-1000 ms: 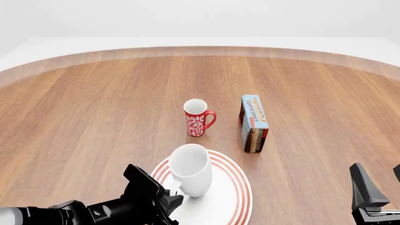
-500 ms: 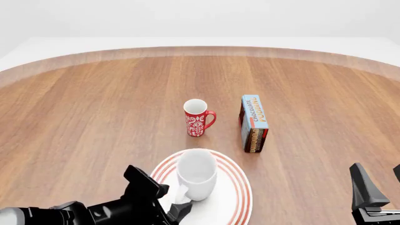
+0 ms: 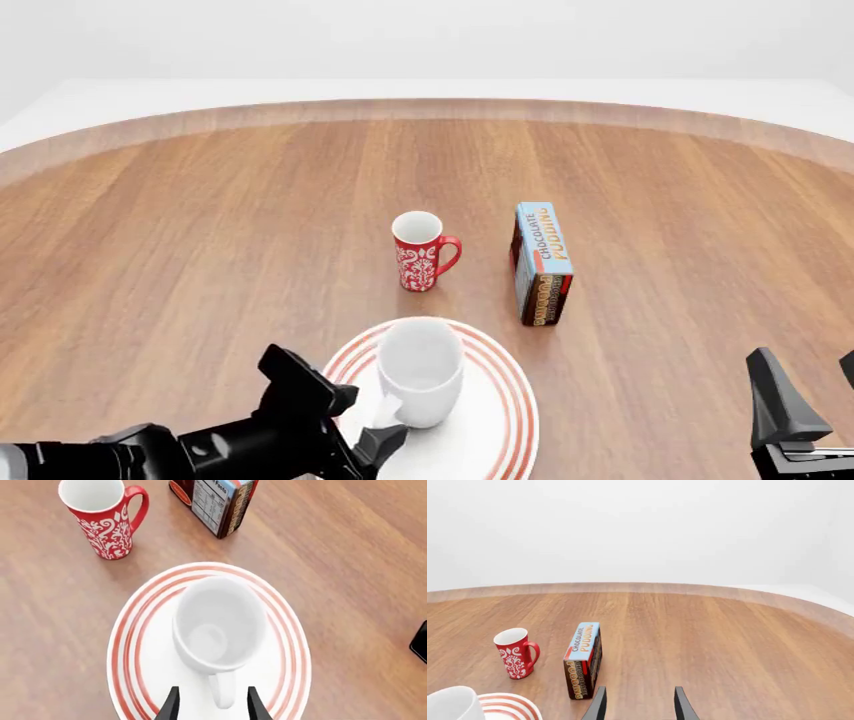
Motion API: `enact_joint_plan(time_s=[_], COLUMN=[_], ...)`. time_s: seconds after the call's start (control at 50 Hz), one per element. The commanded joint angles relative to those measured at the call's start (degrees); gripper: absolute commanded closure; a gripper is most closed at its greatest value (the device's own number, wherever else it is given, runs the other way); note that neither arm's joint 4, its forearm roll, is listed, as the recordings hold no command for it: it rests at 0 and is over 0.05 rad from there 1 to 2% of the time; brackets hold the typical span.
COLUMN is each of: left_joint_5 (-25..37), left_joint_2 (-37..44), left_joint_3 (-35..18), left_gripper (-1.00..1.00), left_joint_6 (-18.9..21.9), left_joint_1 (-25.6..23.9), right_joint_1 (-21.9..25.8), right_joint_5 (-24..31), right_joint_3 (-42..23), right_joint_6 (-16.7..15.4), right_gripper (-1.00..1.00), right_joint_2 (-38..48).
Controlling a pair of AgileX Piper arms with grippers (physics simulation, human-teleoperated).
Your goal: Pick up the white mug and put it on the plate, and put the chocolate pudding to the right of the plate.
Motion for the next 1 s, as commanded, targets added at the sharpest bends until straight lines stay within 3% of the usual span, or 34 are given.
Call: enact_joint_plan(time_s=[0.02, 0.38, 1.0], left_joint_5=[2.2, 9.0, 22.7], left_joint_2=[-2.4, -7.7, -23.1], left_joint_3=[-0.9, -4.6, -8.7], left_gripper=[-1.0, -1.0, -1.0], left_joint_6=[1.1, 4.1, 14.6], left_joint_1=[-0.1, -0.6, 8.4], right_joint_1=[0.0, 0.0, 0.0], right_joint_5=[0.0, 0.0, 0.0], right_joint_3=[0.0, 0.0, 0.0], right_joint_6=[0.0, 0.0, 0.0], right_gripper=[-1.0, -1.0, -1.0], right_joint_2=[0.0, 0.0, 0.0])
